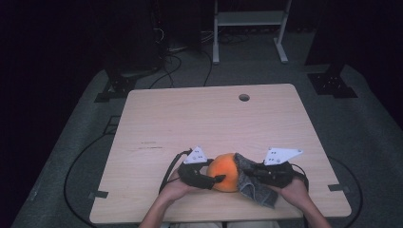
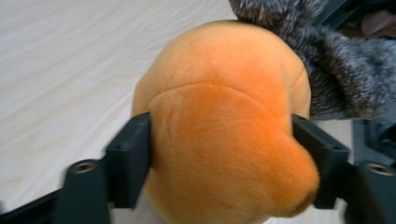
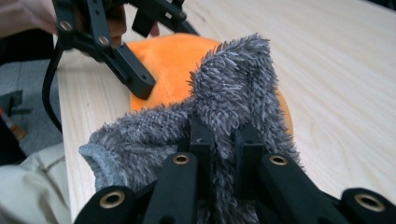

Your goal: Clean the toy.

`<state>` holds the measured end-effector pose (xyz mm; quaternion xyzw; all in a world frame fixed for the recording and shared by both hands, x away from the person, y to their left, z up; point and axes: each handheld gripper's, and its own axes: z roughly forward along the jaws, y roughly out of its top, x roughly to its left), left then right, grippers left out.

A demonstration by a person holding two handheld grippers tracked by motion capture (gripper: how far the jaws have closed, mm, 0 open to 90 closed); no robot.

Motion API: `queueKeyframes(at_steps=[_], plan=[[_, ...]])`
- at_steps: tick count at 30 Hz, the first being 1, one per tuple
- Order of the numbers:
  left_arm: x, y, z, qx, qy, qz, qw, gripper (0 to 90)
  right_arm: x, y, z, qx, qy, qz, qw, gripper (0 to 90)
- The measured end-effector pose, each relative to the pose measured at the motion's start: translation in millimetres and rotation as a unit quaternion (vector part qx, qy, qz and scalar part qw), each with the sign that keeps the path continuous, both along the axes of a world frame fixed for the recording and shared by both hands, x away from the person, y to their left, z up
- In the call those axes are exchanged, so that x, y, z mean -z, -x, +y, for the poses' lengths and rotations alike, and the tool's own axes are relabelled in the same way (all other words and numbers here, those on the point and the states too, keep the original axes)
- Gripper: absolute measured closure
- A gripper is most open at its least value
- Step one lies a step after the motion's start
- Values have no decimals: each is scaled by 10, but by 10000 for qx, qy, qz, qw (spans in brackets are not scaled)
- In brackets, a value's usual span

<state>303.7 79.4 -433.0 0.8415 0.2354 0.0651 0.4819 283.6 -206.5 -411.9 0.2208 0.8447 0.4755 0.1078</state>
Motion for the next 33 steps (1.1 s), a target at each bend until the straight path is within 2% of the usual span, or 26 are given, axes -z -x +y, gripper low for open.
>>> queueKeyframes(at_steps=[3,5,8,10,12,13,15,16,18,19,20,21,22,23,24,25,26,28,31,32,33], plan=[[23,-4,35,31,28,-58,10000,350,17,-18,-15,30,-130,21,9999,807],[34,5,43,25,56,-97,9999,350,50,-67,-58,148,-159,96,9997,807],[45,10,47,69,78,-140,9998,349,132,-166,-164,575,55,376,9976,807],[46,18,40,105,70,-184,9998,344,181,-190,-232,724,172,555,9957,807],[50,27,41,84,115,-232,9996,343,199,-205,-285,876,361,632,9935,807],[56,32,42,61,159,-270,9995,344,197,-212,-306,911,346,641,9932,807],[44,41,31,38,255,-426,9988,361,124,-199,-332,801,-67,601,9950,807],[19,44,11,25,239,-582,9980,370,66,-182,-304,759,-180,528,9956,806],[-41,50,-46,-86,148,-1042,9944,377,-41,-143,-212,607,-363,308,9970,806],[-55,48,-68,-152,114,-1155,9931,375,-75,-135,-169,547,-428,231,9973,806],[-61,38,-86,-180,61,-1181,9928,369,-86,-138,-139,474,-475,236,9975,807],[-58,19,-88,-132,13,-1047,9944,342,-79,-148,-96,386,-489,264,9977,806],[-50,10,-76,-131,-9,-920,9957,295,-47,-159,-52,386,-369,249,9983,806],[-44,7,-51,-104,33,-790,9968,246,-1,-169,-22,372,-275,269,9986,806],[-47,-2,-15,-41,106,-604,9981,206,38,-175,-12,326,-321,335,9984,806],[-62,-18,37,-75,297,-418,9987,177,55,-170,-3,288,-343,371,9983,806],[-80,-31,76,-145,425,-333,9984,158,57,-151,14,226,-267,318,9989,806],[-94,-60,121,-281,500,-192,9982,132,53,-116,41,152,-229,317,9991,806],[-8,-102,77,-239,105,279,9993,106,68,-96,58,108,-234,310,9992,806],[40,-106,54,-222,56,415,9989,108,71,-96,55,90,-229,309,9992,805],[52,-96,53,-216,89,360,9991,132,71,-94,50,77,-224,311,9992,805]])
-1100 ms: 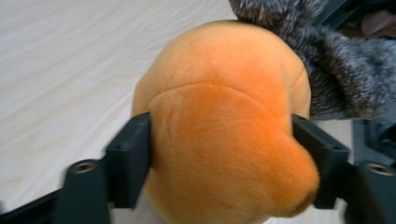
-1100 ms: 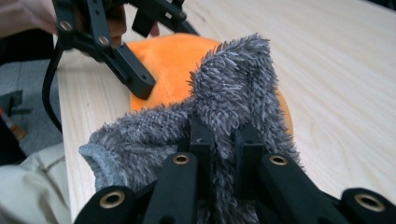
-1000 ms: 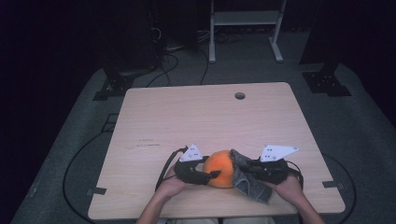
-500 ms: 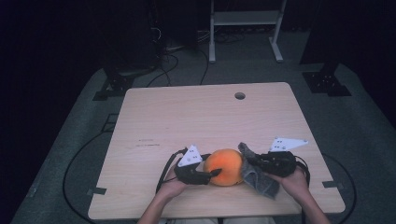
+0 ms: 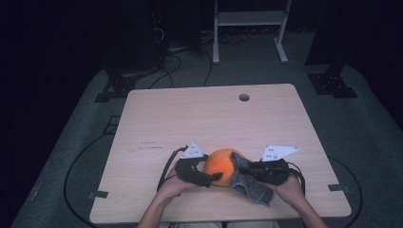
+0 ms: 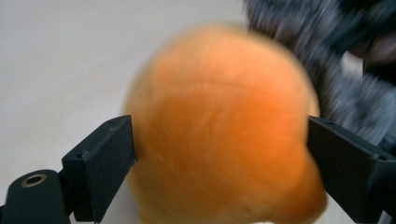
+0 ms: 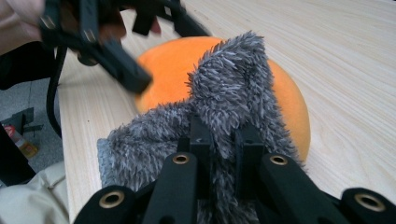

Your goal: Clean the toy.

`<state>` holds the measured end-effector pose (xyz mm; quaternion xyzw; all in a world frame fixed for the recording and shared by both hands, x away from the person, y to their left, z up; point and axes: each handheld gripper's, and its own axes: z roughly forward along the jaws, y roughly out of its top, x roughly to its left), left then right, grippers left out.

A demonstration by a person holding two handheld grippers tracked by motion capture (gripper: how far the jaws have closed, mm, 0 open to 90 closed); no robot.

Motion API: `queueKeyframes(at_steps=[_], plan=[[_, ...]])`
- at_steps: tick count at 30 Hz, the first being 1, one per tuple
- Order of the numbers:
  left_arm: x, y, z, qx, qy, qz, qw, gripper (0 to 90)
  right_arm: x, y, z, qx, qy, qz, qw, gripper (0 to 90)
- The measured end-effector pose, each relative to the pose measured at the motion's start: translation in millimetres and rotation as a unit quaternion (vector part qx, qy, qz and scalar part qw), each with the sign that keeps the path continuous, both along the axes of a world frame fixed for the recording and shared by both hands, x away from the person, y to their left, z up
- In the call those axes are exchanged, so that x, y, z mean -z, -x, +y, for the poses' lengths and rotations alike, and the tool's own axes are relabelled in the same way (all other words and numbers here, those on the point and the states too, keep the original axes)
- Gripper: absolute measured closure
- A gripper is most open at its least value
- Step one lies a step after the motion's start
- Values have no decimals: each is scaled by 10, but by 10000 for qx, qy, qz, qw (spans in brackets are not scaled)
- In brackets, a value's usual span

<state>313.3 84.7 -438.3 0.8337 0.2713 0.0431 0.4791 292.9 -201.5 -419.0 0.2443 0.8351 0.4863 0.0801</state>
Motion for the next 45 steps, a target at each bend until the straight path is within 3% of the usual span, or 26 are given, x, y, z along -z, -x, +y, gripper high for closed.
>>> queueKeyframes(at_steps=[3,4,5,7,8,10,11,12,14,15,16,18,19,20,23,26,28,33,35,38,41,43,45], plan=[[-57,69,-26,-19,-68,-479,9988,323,-43,36,-3,54,44,-109,9999,806],[-88,103,-42,-33,-90,-796,9968,353,-67,49,-1,66,43,-171,9998,806],[-112,133,-68,-29,-147,-1079,9941,362,-103,70,2,89,38,-309,9995,806],[-134,193,-154,70,-482,-1688,9845,355,-168,115,3,70,-152,-569,9982,806],[-125,214,-179,190,-496,-1813,9820,347,-194,134,28,30,-226,-613,9979,806],[-95,246,-214,302,-625,-1986,9776,332,-180,158,120,-55,-70,-698,9975,806],[-74,243,-214,284,-693,-1958,9778,326,-147,162,158,-65,62,-749,9972,806],[-51,227,-195,264,-689,-1875,9795,321,-115,156,173,-60,133,-752,9971,806],[-23,176,-123,168,-743,-1609,9840,314,-67,116,151,78,294,-727,9969,806],[-18,147,-72,133,-672,-1430,9873,303,-37,87,121,217,470,-757,9958,806],[-21,131,-36,118,-596,-1312,9895,286,5,44,74,290,515,-667,9960,806],[-62,102,7,38,-204,-1047,9943,217,70,-12,-14,399,310,-376,9980,806],[-90,96,7,-8,20,-964,9953,192,73,-16,-24,425,320,-394,9978,806],[-113,91,0,-64,117,-947,9954,189,64,-17,-21,417,297,-411,9978,805],[-91,89,-36,-90,-218,-1066,9940,237,67,-12,34,351,160,-373,9986,805],[-51,66,25,-129,-210,-911,9955,255,134,-39,23,351,8,-326,9989,805],[-21,56,57,-150,-198,-874,9959,255,190,-70,-22,505,-85,-201,9985,805],[22,48,126,-129,-241,-780,9966,253,279,-106,-137,940,239,-81,9953,805],[26,52,135,-108,-256,-784,9965,246,247,-76,-168,968,14,-120,9952,805],[32,52,127,-94,-259,-791,9965,241,179,-29,-109,719,-225,-316,9967,804],[34,57,128,-55,-264,-814,9963,239,222,-68,-50,668,-63,-277,9974,804],[28,61,125,-36,-303,-842,9960,240,274,-133,-108,867,4,-32,9962,804],[29,73,119,-16,-329,-872,9956,239,301,-159,-169,1019,229,73,9945,804]])
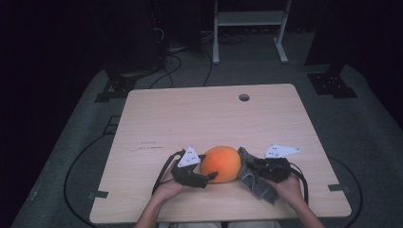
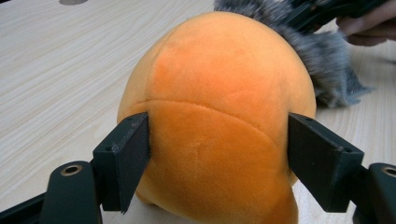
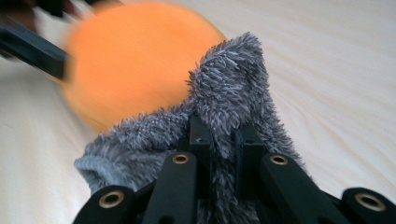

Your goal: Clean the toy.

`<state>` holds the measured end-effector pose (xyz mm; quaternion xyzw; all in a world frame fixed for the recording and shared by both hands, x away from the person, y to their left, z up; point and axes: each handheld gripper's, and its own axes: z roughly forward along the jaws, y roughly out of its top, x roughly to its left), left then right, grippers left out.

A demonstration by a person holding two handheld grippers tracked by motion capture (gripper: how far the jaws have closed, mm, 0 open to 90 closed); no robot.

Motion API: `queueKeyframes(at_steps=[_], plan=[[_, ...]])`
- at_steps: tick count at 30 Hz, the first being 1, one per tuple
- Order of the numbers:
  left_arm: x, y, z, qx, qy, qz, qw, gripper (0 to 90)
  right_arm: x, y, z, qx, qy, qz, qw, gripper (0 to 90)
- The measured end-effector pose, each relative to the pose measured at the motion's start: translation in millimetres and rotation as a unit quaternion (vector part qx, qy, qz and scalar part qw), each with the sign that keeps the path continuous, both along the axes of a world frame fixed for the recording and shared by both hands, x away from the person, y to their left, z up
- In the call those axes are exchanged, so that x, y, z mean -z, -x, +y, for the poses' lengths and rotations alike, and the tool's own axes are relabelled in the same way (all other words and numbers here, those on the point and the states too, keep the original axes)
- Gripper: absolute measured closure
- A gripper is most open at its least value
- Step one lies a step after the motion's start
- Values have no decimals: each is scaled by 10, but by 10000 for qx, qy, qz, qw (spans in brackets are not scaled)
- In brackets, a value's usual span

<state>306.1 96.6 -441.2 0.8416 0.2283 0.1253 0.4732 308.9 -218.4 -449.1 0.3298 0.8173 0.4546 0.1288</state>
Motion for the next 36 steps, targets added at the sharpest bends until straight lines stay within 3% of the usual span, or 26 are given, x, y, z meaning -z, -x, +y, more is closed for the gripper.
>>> queueKeyframes(at_steps=[2,6,9,11,13,15,17,20,22,23,26,29,31,33,36], plan=[[-7,12,-15,1,-50,-46,10000,238,-11,9,-50,27,-87,6,10000,804],[-38,65,-116,103,-275,-268,9992,245,-221,106,13,-429,-708,-325,9960,803],[-62,94,-152,221,-321,-355,9986,240,-287,154,158,-713,-578,-492,9946,803],[-89,71,-117,217,-108,-146,9996,178,-239,137,206,-731,-437,-458,9953,804],[-117,3,-45,20,241,190,9995,114,-206,110,167,-674,-523,-339,9958,803],[-97,-35,-19,-21,264,318,9991,105,-177,77,106,-634,-616,-208,9959,803],[-57,-36,-27,110,313,388,9987,181,-156,57,63,-584,-604,-106,9964,803],[-57,6,-65,139,265,196,9994,278,-207,55,31,-530,-537,-176,9970,804],[-108,58,-90,272,280,-84,9992,305,-311,96,14,-656,-764,-295,9945,804],[-135,83,-118,334,204,-190,9991,322,-399,130,40,-891,-835,-314,9920,804],[-164,171,-231,600,-126,-532,9967,331,-520,248,223,-1302,-629,-487,9883,804],[-155,209,-262,691,-372,-660,9947,325,-479,279,399,-1355,-179,-570,9890,804],[-148,179,-241,571,-218,-544,9966,260,-428,277,439,-1359,-144,-533,9892,805],[-133,124,-234,393,-69,-293,9988,190,-424,284,446,-1351,-139,-552,9892,804],[-100,120,-231,379,-100,-282,9988,246,-421,278,422,-1246,-95,-584,9904,805]])
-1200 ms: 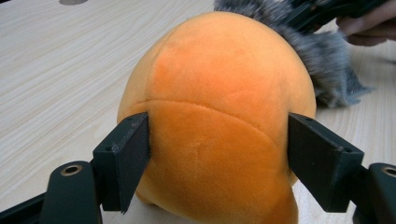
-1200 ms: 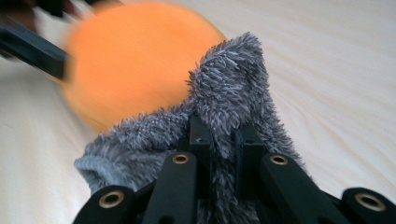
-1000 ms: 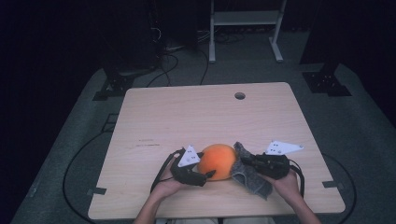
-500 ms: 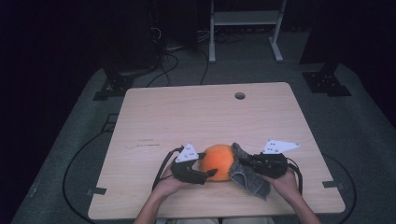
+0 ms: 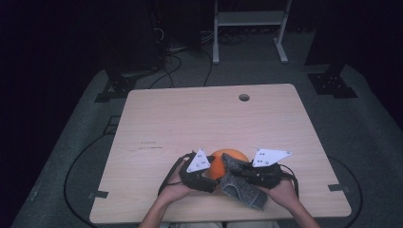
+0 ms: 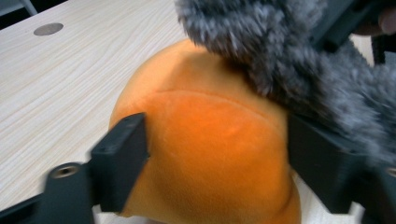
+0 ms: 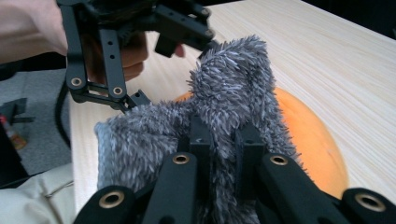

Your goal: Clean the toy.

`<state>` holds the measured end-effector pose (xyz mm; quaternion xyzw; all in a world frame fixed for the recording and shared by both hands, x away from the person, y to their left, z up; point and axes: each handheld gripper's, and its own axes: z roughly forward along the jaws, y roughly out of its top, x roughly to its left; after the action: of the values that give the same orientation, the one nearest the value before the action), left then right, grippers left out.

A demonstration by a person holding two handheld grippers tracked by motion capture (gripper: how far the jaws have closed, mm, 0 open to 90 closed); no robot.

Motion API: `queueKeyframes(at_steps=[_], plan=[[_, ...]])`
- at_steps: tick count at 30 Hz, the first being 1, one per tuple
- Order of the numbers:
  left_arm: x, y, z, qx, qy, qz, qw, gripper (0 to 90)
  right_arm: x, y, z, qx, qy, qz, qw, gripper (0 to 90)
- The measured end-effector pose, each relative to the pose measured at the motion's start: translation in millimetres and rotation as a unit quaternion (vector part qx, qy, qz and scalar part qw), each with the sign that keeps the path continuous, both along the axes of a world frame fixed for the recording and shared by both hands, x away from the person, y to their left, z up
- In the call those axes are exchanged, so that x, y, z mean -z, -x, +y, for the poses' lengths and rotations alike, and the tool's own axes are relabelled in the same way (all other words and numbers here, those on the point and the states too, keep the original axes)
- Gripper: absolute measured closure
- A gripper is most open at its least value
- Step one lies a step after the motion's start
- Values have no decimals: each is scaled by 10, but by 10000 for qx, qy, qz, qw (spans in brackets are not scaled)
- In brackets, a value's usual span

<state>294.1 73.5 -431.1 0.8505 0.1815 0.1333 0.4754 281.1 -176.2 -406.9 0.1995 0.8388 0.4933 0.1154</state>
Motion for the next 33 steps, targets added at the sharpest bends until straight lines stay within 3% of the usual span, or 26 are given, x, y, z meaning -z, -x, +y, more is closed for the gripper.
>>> queueKeyframes(at_steps=[3,5,8,10,13,16,18,20,22,24,26,28,33], plan=[[21,-3,41,33,-67,48,10000,256,53,-69,-118,194,-27,130,9997,805],[20,-19,65,69,12,71,10000,251,107,-124,-229,349,-77,278,9990,805],[-5,-43,45,-81,222,135,9996,194,130,-150,-308,473,-121,351,9982,805],[1,-23,12,-88,56,14,9999,238,97,-142,-297,491,-122,319,9982,805],[-17,40,-30,107,-161,-271,9994,276,11,-73,-189,334,-142,108,9993,804],[6,57,-29,226,-384,-341,9984,291,-12,-35,-49,217,-43,-62,9997,804],[55,46,2,238,-456,-280,9983,305,17,-60,-44,218,-62,-18,9997,805],[42,36,25,249,-360,-195,9988,286,49,-80,-66,252,-99,54,9996,805],[-8,1,28,180,-101,-46,9998,197,64,-69,-55,298,-152,54,9994,804],[-55,-30,47,19,321,27,9995,171,72,-49,-15,199,-163,13,9997,804],[-47,-40,41,-92,54,-43,9999,202,74,-27,22,148,-113,-99,9998,804],[12,-42,60,-113,56,32,9999,227,76,-39,-7,189,-103,-84,9997,804],[81,-81,145,-184,-44,207,9996,233,200,-138,-274,641,-76,198,9977,804]])
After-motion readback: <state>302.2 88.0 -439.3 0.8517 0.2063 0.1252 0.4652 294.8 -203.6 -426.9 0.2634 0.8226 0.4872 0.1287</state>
